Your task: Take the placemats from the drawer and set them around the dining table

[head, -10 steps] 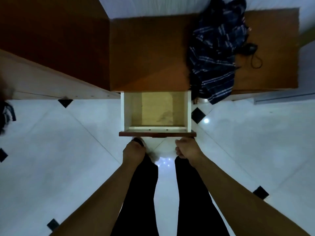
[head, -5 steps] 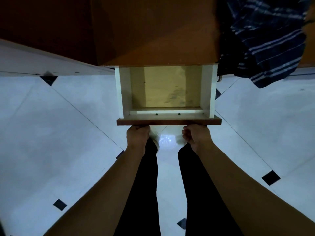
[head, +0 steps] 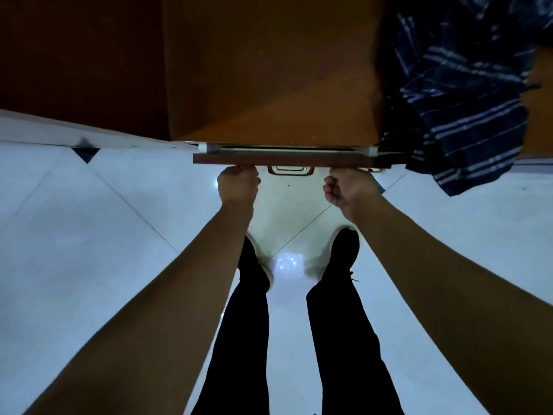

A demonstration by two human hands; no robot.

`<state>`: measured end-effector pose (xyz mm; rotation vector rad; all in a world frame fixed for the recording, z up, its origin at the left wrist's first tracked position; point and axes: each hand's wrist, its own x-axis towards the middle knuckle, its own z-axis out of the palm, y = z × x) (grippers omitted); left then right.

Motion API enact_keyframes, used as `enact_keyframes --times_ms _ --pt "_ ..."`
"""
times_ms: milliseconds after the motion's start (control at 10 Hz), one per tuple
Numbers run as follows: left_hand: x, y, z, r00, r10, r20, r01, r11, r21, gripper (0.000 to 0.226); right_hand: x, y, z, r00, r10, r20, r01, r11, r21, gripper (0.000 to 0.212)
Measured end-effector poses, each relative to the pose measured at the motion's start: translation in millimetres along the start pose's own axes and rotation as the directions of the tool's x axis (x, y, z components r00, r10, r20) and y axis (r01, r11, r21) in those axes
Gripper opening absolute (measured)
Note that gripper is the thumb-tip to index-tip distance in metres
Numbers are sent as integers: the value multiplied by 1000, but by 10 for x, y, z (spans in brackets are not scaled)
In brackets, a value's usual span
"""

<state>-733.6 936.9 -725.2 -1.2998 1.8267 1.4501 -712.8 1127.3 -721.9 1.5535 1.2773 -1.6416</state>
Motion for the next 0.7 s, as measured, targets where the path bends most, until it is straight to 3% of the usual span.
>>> enact_keyframes --times_ms 400,600,700 --pt "128 261 94 988 150 24 -152 969 194 8 20 -311 -3 993 -55 106 64 994 -86 14" --pt "-277 470 41 971 218 97 -232 959 165 5 -359 -282 -242 989 -110 99 131 964 -233 13" --pt "-641 579 -40 950 274 150 -304 922 241 7 -762 -312 -470 969 -136 206 205 907 -369 27"
